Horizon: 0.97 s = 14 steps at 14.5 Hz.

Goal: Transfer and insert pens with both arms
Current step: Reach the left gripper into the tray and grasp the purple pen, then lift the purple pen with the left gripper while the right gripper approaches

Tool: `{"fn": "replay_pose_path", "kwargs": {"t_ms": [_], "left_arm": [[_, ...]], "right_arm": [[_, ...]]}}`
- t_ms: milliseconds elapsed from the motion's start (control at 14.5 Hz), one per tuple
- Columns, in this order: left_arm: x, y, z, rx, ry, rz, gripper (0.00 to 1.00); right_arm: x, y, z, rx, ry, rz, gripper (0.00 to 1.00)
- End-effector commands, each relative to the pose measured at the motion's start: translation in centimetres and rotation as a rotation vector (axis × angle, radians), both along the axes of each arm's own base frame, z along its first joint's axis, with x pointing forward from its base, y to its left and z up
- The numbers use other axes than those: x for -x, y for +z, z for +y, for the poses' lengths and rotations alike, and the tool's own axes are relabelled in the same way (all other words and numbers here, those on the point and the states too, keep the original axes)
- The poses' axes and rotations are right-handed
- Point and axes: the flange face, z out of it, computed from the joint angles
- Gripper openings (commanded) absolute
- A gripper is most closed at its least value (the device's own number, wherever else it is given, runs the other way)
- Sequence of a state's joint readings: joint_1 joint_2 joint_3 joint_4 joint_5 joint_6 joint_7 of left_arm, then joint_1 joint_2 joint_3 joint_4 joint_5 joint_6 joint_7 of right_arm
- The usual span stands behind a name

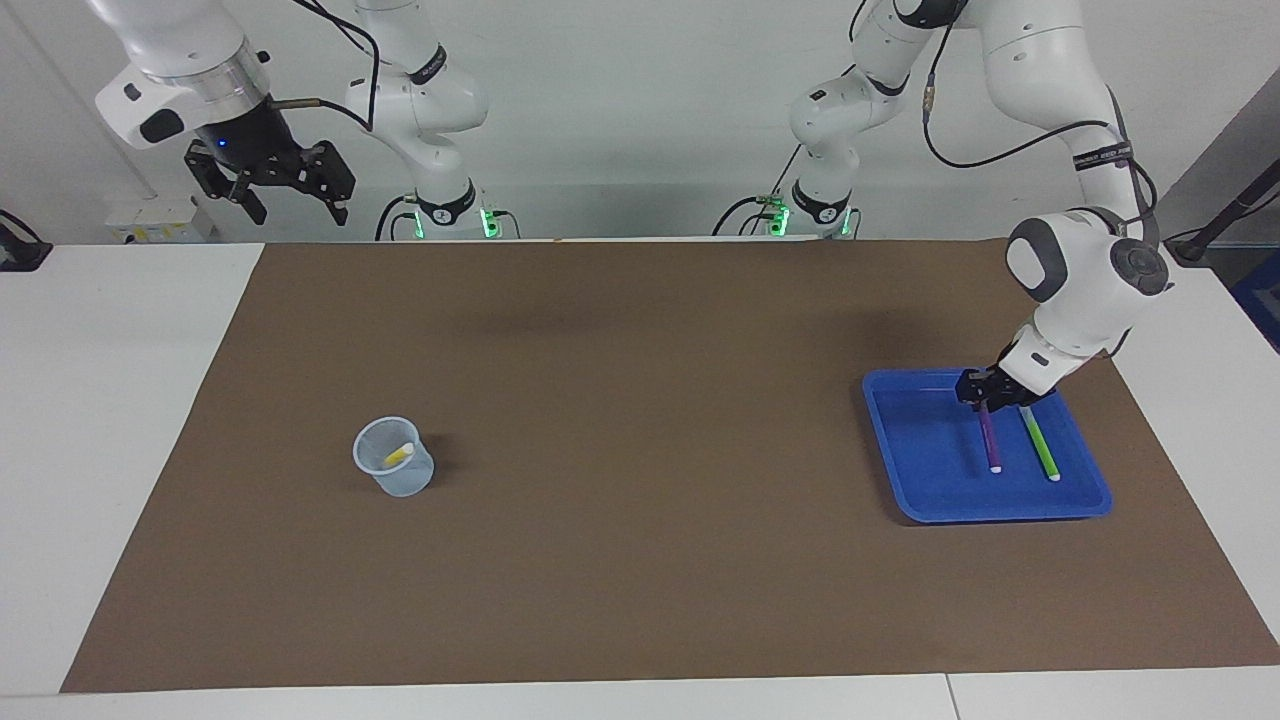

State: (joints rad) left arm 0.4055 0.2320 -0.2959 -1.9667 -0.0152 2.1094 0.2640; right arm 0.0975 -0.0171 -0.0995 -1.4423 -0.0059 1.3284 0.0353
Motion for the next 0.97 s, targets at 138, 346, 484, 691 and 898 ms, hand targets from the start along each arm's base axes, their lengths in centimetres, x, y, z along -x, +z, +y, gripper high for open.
{"fn": "replay_pose_path", "kwargs": {"t_ms": [138,346,484,691,898], "left_arm": [[3.1,6.9,-6.4,0.136,0.105,0.085,0.00],[4.3,8.8,-13.5,0.199,0.181,0.142,0.00],[5.3,9.8,-17.7,0.236,0.208,0.171,0.00],[7.1,11.4,-23.8,0.279,0.256,0.211,0.00],[8.9,13.3,-28.5,0.336,0.298,0.228,0.00]], "right_arm": [[0.5,0.0,-0.1,-0.022,0.008,-0.002,1.00],[0.5,0.1,-0.1,-0.022,0.008,-0.003,1.00],[0.5,0.1,-0.1,-0.022,0.008,-0.003,1.00],[0.5,0.1,-0.1,-0.022,0.008,-0.003,1.00],[0.5,0.1,-0.1,-0.022,0.008,-0.003,1.00]]}}
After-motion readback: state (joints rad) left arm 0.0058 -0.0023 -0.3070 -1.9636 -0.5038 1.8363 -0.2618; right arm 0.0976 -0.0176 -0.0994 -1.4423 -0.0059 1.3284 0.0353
